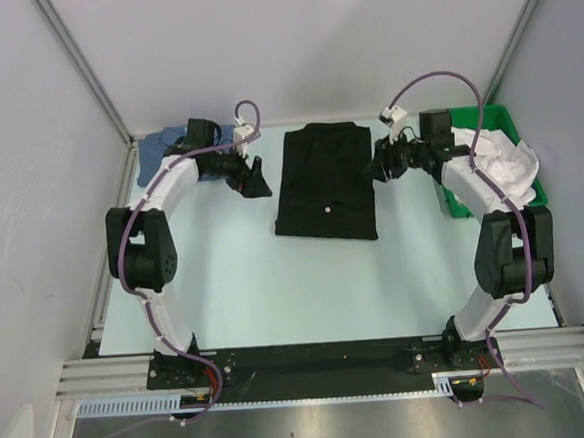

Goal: Fold and stack the long sleeve shirts
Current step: Fold the shirt

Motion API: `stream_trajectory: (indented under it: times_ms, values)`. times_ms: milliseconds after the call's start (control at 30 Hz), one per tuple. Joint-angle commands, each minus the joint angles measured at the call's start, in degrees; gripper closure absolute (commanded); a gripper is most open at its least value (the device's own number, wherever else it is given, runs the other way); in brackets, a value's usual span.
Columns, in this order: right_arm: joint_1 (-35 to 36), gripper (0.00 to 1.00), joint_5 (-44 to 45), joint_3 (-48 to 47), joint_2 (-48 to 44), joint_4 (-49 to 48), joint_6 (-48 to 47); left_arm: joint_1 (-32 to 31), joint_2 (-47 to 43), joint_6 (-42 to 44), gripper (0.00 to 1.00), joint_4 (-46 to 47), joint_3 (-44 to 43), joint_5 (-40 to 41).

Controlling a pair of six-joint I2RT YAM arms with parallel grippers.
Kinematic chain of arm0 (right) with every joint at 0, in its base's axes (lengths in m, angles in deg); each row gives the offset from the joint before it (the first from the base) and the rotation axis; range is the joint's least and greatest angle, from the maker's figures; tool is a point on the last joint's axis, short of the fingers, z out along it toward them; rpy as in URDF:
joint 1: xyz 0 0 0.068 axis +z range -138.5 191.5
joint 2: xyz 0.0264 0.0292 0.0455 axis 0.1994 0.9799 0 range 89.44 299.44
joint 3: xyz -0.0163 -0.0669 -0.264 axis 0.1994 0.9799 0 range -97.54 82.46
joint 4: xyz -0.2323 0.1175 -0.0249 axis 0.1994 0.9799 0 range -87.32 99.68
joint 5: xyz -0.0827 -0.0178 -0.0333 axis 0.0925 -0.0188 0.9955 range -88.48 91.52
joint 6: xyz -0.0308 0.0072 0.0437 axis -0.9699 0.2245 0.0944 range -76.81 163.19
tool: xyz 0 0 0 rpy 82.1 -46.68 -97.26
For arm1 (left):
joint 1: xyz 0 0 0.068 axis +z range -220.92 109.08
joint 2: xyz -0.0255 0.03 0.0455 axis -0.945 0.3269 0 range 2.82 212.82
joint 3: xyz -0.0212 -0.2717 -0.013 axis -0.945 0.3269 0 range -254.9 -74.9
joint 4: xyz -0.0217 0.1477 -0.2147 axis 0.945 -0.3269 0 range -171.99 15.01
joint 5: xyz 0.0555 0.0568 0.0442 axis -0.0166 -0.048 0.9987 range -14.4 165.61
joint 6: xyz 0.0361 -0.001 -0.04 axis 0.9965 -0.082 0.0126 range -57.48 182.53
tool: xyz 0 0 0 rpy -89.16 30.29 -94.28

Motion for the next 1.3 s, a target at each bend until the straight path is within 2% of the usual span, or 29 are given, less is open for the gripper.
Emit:
stream_trajectory:
  times_ms: [0, 67, 100, 133, 300, 367, 467, 567, 733, 800, 933, 1067, 1267]
  values:
    - [0.7, 0.59, -8.5, 7.3, -0.4, -2.1, 19.0, -2.2, -2.6, -13.1, 0.1, 3.8, 9.4, -12.8]
    - [1.6, 0.64, -10.8, 9.5, 0.4, -6.9, 22.9, -2.2, -2.9, -17.8, 0.16, 7.7, 10.8, -18.4]
    - [2.0, 0.68, -12.1, 9.9, 1.1, -8.4, 24.7, -2.4, -3.2, -19.6, 0.22, 9.1, 11.6, -20.0]
    - [2.3, 0.68, -14.3, 10.2, 1.8, -9.5, 28.8, -2.9, -3.2, -22.4, 0.25, 10.1, 12.6, -21.2]
    - [6.5, 0.7, -14.6, 11.6, 7.4, -14.2, 31.5, -6.0, -2.1, -27.5, 0.37, 15.2, 15.8, -21.0]
    - [6.9, 0.7, -12.6, 11.6, 9.0, -16.7, 33.9, -6.4, -0.1, -30.7, 0.38, 17.3, 15.8, -19.4]
    - [6.2, 0.7, -9.2, 11.5, 11.9, -18.7, 34.1, -6.0, 3.3, -34.1, 0.37, 19.7, 14.6, -12.4]
    - [4.5, 0.7, -6.5, 11.5, 12.8, -13.2, 29.6, -4.9, 6.5, -34.1, 0.36, 18.7, 12.3, -7.9]
    - [0.4, 0.65, -6.4, 13.6, 8.8, -9.8, 30.5, -4.5, 6.9, -30.6, 0.29, 17.1, 11.1, -7.7]
    - [-0.5, 0.6, -6.2, 15.0, 6.6, -10.3, 32.8, -4.7, 6.0, -29.9, 0.25, 17.1, 11.5, -8.0]
    - [-1.8, 0.54, -3.6, 18.4, 5.2, -16.4, 39.4, -5.2, 4.8, -28.1, 0.22, 16.6, 11.6, -8.0]
    - [-2.8, 0.47, -3.4, 17.3, 7.1, -18.8, 41.4, -5.7, 3.9, -27.7, 0.22, 16.2, 11.5, -7.5]
    - [-2.9, 0.48, -4.6, 15.1, 11.8, -23.2, 45.7, -5.9, 3.6, -26.0, 0.21, 15.1, 11.1, -6.1]
